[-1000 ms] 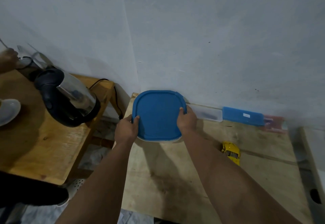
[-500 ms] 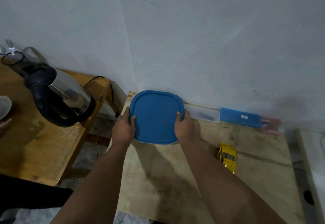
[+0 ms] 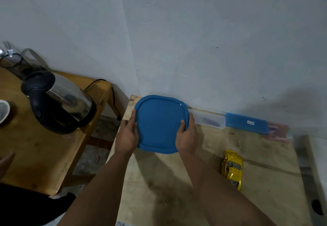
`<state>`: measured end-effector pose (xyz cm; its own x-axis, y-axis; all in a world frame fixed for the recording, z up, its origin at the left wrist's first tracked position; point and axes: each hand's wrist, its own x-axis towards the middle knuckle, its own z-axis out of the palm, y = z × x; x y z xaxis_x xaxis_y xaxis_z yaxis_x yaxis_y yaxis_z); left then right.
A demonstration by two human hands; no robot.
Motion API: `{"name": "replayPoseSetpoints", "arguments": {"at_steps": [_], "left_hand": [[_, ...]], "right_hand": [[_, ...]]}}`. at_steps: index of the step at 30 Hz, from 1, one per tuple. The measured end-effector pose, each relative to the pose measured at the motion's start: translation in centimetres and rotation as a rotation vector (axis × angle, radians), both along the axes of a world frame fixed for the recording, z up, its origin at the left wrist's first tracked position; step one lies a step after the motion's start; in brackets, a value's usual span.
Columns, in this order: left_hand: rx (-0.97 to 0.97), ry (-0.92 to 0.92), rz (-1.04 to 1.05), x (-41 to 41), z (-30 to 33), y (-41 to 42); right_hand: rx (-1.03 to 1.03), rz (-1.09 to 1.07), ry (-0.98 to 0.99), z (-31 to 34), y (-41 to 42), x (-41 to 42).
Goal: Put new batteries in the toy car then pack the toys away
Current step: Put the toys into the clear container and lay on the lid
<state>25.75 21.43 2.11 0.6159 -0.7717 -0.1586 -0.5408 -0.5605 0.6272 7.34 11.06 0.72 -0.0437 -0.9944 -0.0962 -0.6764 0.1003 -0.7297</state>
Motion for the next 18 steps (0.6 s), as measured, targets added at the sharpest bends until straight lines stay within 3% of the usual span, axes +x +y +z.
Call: {"name": "replayPoseSetpoints", "arguments": {"at_steps": [18], "left_hand": [[0.023, 0.035, 0.002, 1.7, 0.1, -1.3]], "right_hand": [[0.025, 0.013, 0.161, 0.8, -1.0, 1.6]]}}
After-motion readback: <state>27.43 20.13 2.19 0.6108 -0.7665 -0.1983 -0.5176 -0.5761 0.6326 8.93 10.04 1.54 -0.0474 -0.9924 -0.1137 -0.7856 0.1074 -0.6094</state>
